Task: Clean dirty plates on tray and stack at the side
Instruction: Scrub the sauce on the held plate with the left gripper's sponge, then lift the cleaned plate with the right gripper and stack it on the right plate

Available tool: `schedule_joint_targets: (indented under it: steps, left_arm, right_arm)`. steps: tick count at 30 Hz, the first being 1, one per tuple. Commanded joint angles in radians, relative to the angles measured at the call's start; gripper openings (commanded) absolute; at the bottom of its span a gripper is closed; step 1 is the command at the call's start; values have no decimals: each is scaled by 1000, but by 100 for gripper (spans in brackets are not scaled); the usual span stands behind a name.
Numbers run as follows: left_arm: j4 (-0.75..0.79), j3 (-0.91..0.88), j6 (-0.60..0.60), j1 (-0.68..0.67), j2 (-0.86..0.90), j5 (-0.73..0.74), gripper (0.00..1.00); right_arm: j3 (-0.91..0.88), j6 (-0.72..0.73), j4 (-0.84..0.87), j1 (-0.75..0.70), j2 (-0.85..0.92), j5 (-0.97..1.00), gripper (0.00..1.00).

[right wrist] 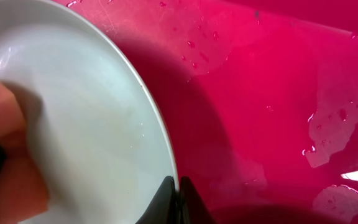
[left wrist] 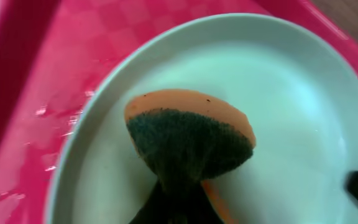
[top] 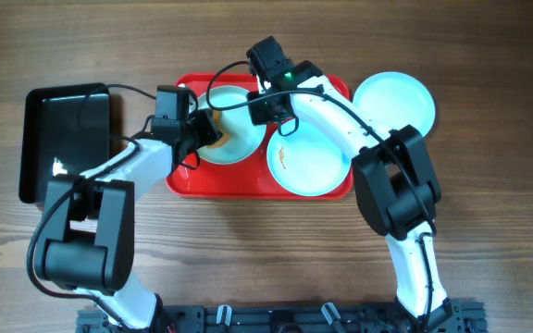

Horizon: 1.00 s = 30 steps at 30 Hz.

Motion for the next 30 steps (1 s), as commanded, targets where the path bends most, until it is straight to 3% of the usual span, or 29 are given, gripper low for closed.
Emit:
schedule_joint_targets:
  steps: [1,7,14,18,21,24,30]
  left_arm:
    - [-68,-7,59,-2,30,-264,4]
    - [-120,-7,58,-2,-13,-424,4]
    - [-126,-7,58,-2,-230,-431,4]
    - [-192,-7,49,-2,-332,-406,4]
    - [-285,-7,49,-2,-343,-299,4]
    - [-373,-7,49,-2,-335,-203,4]
    - [-430,-7,34,-2,-335,-187,4]
  right_arm:
    - [-3,13,3,0,16,16,4]
    - [-3,13,4,0,20,23,4]
    - [-3,13,2,0,20,45,4]
    - [-2,12,-6,0,19,61,4]
    - [6,13,-11,-2,6,95,5]
    - [29,11,-39,-2,-22,185,4]
    - [95,-43,-180,-1,-125,478,4]
